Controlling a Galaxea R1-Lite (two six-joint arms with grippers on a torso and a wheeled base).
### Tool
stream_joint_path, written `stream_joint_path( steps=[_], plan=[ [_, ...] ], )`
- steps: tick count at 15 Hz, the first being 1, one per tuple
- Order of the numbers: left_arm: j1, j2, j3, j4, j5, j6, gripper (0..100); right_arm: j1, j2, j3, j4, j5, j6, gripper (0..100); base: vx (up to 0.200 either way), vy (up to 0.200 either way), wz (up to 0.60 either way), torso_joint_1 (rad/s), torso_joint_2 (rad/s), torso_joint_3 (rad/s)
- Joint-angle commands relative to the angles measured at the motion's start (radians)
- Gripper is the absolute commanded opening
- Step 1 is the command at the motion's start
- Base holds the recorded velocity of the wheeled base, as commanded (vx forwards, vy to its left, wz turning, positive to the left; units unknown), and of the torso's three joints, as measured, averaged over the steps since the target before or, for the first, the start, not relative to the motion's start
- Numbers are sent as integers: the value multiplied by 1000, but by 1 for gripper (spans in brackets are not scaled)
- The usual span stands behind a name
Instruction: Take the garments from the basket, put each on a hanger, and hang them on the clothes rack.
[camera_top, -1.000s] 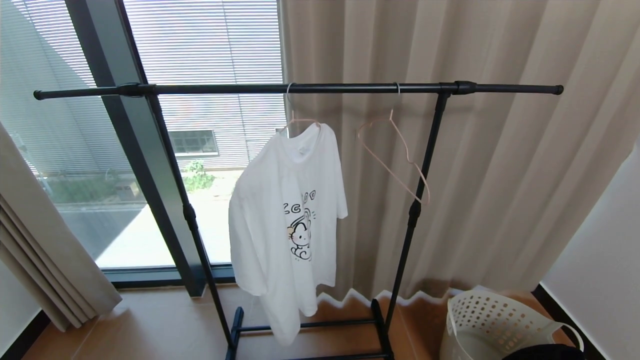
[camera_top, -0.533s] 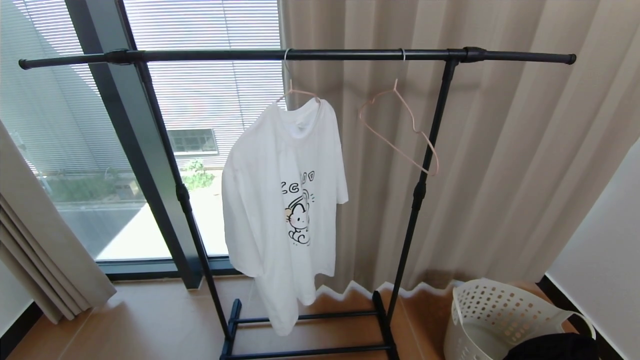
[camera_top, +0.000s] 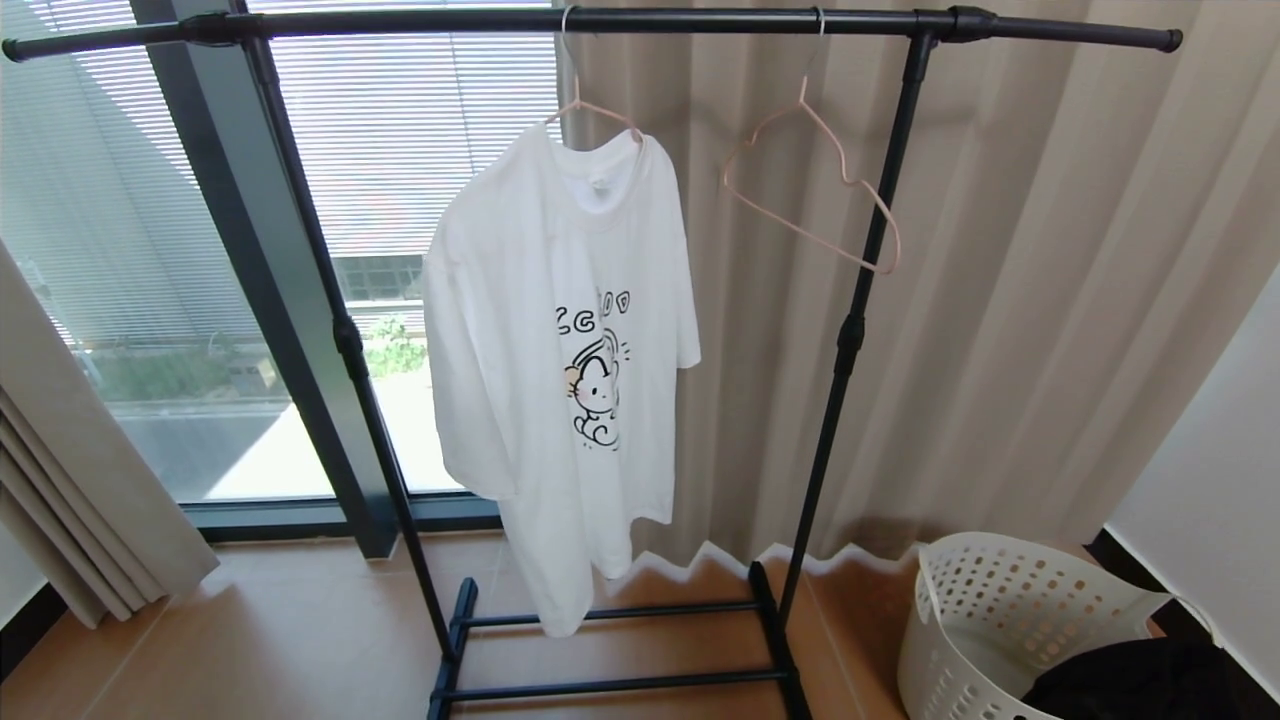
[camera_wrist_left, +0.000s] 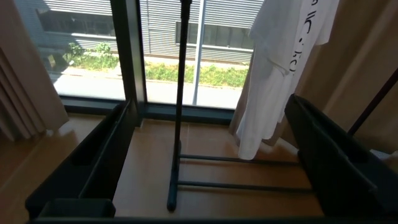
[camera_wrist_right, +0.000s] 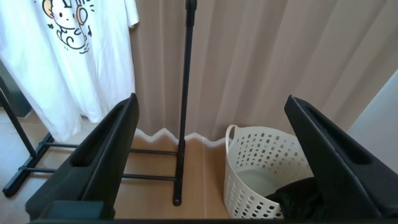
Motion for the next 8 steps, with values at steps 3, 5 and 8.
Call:
stream_joint_path(
  steps=[3, 5, 8],
  plan=[
    [0, 1, 0, 0, 0, 0, 100, 0, 1, 0, 1, 0, 0, 100, 0, 0, 0, -85, 364, 284],
    [0, 1, 0, 0, 0, -1, 100, 0, 1, 0, 1, 0, 0, 100, 0, 0, -600, -22, 110, 85],
    [0, 1, 0, 0, 0, -1, 100, 0, 1, 0, 1, 0, 0, 100, 0, 0, -600, -2, 28, 25]
  ],
)
